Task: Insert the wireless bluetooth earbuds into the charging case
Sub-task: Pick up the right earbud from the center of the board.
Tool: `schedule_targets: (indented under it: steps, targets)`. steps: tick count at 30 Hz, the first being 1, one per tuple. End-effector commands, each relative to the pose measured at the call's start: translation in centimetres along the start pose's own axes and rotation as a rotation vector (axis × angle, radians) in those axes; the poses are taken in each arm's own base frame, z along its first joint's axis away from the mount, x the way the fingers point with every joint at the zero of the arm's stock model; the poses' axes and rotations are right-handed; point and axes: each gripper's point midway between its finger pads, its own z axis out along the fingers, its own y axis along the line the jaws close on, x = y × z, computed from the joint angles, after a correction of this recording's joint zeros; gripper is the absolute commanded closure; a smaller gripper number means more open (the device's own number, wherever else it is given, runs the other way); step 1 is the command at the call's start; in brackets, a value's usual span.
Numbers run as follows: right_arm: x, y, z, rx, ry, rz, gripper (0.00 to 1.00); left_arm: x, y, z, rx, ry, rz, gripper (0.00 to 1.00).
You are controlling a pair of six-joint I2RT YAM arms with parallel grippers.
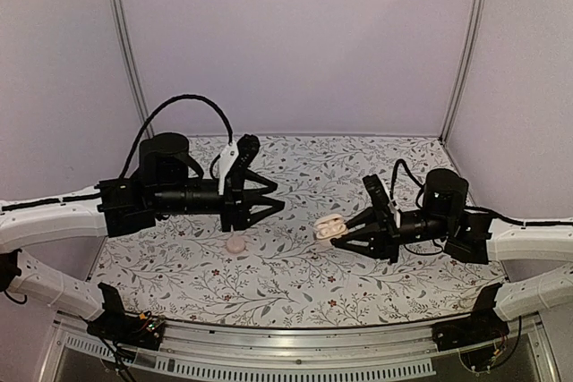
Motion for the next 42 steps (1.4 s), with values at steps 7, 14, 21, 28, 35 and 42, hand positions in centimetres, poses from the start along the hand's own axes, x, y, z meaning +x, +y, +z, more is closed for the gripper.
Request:
schedule_targets:
  steps: [7, 14, 21, 28, 35, 42]
  targets:
    - [-1.3, -3.2, -3.5, 0.221, -0.077, -0.023, 0.83, 15.1, 4.1, 2.3, -0.198, 0.477, -0.278, 0.58]
    - [-1.1, -3.5, -4.5, 0.276, -0.079, -0.041, 0.82, 20.6, 2.4, 4.3, -0.211, 0.659, -0.322, 0.62]
    - [-0.6, -3.7, -4.4, 0.283, -0.067, -0.032, 0.82, 22.2, 2.9, 6.6, -0.299, 0.631, -0.452, 0.65]
    - [-0.4, -3.7, -4.6, 0.290, -0.066, -0.035, 0.82, 23.4, 2.8, 7.2, -0.399, 0.629, -0.581, 0.66]
    - [-0.4, -3.6, -4.5, 0.284, -0.065, -0.033, 0.82, 24.6, 2.4, 9.1, -0.463, 0.669, -0.580, 0.66]
    - [-0.5, -3.3, -4.6, 0.273, -0.069, -0.037, 0.82, 25.5, 4.1, 7.6, -0.611, 0.702, -0.568, 0.69]
